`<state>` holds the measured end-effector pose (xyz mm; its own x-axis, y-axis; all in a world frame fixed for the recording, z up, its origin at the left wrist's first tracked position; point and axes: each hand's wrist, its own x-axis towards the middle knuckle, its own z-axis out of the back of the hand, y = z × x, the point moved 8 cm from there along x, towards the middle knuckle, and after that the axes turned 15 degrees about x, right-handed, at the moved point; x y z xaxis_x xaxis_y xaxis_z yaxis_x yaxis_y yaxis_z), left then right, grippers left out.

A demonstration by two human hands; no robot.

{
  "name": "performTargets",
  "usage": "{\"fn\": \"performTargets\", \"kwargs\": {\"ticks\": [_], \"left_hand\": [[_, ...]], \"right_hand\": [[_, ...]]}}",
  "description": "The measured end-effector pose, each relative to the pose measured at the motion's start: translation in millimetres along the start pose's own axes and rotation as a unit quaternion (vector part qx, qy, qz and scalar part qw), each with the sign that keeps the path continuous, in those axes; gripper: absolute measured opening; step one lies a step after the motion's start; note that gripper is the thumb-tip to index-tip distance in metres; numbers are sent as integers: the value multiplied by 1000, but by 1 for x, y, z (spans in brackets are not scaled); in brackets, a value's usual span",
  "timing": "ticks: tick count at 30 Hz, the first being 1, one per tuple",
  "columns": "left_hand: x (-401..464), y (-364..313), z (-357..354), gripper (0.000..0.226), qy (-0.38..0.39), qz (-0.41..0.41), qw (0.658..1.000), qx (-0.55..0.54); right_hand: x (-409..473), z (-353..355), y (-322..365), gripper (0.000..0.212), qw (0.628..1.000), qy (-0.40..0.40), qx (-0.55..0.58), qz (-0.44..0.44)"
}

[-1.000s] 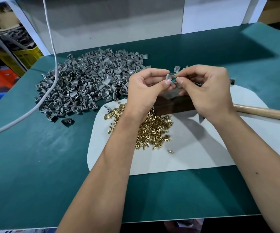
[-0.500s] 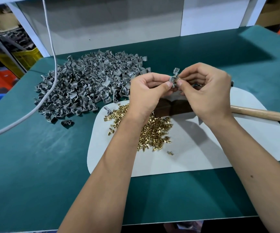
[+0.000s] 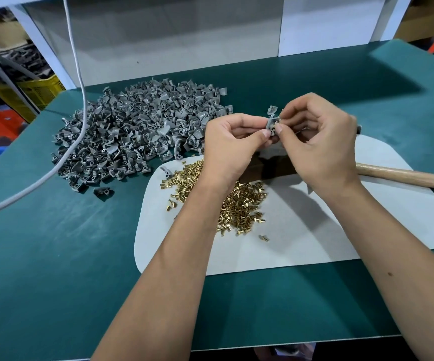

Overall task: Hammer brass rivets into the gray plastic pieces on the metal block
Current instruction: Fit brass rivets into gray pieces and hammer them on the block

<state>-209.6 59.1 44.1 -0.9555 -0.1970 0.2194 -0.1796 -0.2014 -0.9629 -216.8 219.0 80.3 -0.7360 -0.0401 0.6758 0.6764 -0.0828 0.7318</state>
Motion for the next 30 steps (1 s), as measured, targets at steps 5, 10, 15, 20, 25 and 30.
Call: {"fn": "performTargets", "kwargs": {"ticks": [5,10,15,20,25,30], "left_hand": [[-1,1,-1,18,-11,12,1000,11],[-1,0,-3,17,-28,20,999,20],[-3,-2,-4,15,-44,13,998,41],[-3,-8,-6,15,-57,-32,993,100],[-2,-11,-6,26,-18,-69,988,138],[0,-13,-1,35,-6,-88,988,124]], "right_hand": [[-2,-5,4,14,999,29,-22,34],[-3,-7,10,15,994,35,-65,78],[-4,-8,11,15,994,38,-73,79],[-4,-1,2,19,999,4,-38,28],[-3,5,-9,26,998,-26,34,-34],[-3,0,-8,26,998,-2,47,-36]]}}
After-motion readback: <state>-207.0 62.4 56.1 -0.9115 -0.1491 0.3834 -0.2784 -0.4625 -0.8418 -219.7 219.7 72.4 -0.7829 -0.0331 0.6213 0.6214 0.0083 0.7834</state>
